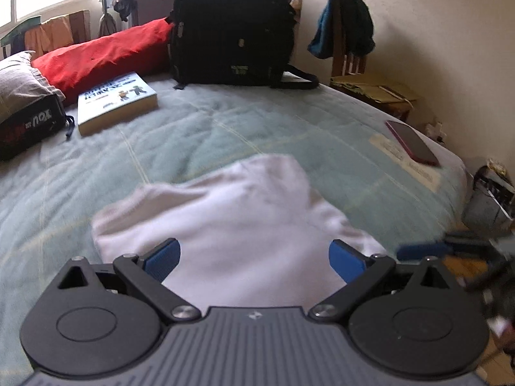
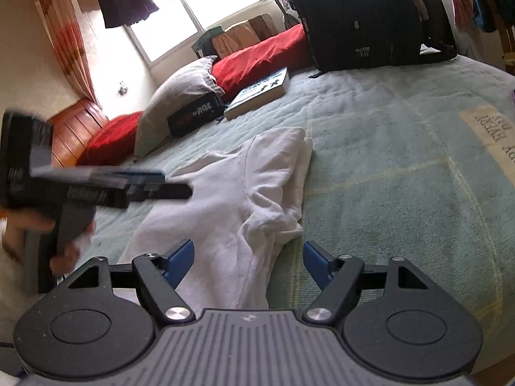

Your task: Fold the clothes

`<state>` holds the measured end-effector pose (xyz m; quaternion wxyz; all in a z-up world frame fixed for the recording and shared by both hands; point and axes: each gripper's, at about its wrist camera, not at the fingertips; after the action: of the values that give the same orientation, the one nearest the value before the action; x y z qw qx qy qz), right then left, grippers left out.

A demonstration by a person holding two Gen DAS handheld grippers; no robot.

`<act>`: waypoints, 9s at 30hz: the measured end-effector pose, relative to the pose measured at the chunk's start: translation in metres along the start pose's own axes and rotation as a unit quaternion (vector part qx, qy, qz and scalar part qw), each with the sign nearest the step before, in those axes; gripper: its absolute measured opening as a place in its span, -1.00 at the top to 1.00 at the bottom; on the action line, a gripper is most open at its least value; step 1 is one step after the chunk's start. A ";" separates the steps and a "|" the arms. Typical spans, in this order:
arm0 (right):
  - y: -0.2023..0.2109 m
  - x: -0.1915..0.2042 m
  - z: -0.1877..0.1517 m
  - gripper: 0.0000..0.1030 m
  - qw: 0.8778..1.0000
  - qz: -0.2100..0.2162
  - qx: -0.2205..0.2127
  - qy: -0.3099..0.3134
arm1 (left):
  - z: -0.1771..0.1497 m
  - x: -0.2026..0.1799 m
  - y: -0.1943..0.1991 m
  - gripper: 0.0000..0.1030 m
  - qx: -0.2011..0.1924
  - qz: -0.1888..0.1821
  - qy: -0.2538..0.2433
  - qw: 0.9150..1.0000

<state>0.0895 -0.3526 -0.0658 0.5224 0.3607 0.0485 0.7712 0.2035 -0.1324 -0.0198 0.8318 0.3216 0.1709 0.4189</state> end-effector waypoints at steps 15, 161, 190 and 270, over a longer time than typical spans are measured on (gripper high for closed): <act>-0.029 -0.024 0.001 0.38 0.995 -0.019 -0.001 0.100 | -0.025 0.001 -0.002 -0.91 0.018 0.008 0.032 0.999; 0.023 -0.047 -0.059 0.38 0.973 0.075 -0.016 -0.216 | -0.066 -0.037 0.049 -0.92 0.071 0.011 -0.043 0.996; -0.018 0.039 -0.008 0.22 0.998 -0.017 0.019 0.057 | -0.075 0.007 0.085 -0.94 0.054 0.023 0.046 0.997; -0.129 -0.067 0.084 -1.00 0.963 0.143 0.096 -0.209 | -0.039 0.156 -0.064 -0.97 0.074 -0.198 0.392 0.895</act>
<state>0.2533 -0.3765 -0.0964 0.3677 0.5653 -0.0399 0.7373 0.3117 -0.0194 -0.0946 0.7370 0.1511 0.5735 0.3241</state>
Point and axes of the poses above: each gripper's, at about its wrist camera, not at the fingertips, and y roughly against the way its jaws point, x to its left, z to its top, and after that the axes turned 4 degrees about z, right-handed
